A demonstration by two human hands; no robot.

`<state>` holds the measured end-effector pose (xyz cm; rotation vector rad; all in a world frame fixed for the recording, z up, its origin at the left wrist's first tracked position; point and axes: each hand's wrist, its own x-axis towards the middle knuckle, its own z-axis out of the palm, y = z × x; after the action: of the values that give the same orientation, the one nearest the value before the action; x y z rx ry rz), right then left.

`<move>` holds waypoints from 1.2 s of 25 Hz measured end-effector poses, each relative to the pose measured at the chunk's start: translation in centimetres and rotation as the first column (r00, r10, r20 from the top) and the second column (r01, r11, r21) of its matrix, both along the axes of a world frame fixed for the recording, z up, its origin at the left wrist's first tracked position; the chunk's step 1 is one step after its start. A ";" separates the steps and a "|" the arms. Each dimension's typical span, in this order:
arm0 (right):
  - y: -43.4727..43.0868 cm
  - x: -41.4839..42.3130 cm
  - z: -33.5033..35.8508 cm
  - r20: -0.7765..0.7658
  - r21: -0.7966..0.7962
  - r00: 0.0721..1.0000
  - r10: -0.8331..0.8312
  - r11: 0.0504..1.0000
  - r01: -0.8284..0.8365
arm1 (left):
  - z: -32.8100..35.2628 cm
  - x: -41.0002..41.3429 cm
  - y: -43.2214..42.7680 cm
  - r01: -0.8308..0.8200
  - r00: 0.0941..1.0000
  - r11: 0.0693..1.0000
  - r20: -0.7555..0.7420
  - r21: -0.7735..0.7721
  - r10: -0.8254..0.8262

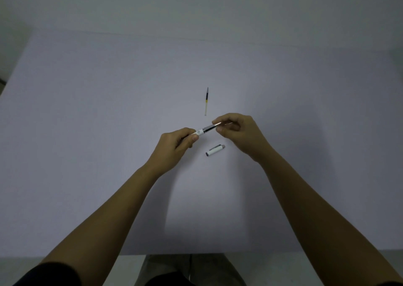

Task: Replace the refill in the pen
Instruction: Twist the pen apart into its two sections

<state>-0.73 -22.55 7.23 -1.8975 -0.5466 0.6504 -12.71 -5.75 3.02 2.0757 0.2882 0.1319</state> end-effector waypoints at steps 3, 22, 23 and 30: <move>0.2 -0.2 -0.1 -0.045 -0.037 0.999 0.004 0.999 -0.005 | -0.4 -0.1 -0.1 -0.018 1.000 1.000 -0.001 -0.004 0.018; 0.7 0.0 0.4 -0.205 0.149 0.954 -0.218 0.957 0.251 | -2.1 -1.4 -0.8 -0.098 0.994 0.985 -0.059 -0.141 0.090; 0.8 0.1 0.3 -0.270 0.190 0.927 -0.258 0.930 0.315 | -2.3 -1.5 -1.0 -0.122 0.991 0.979 -0.071 -0.163 0.112; -0.9 -1.2 -4.4 -0.413 0.101 0.694 -0.589 0.728 0.678 | -2.5 -1.5 -1.2 -0.203 0.976 0.953 -0.119 -0.225 0.180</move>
<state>-1.88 -23.47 2.85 -1.5303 0.2775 0.4092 -14.20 -6.97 0.47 1.8175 0.5402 0.1082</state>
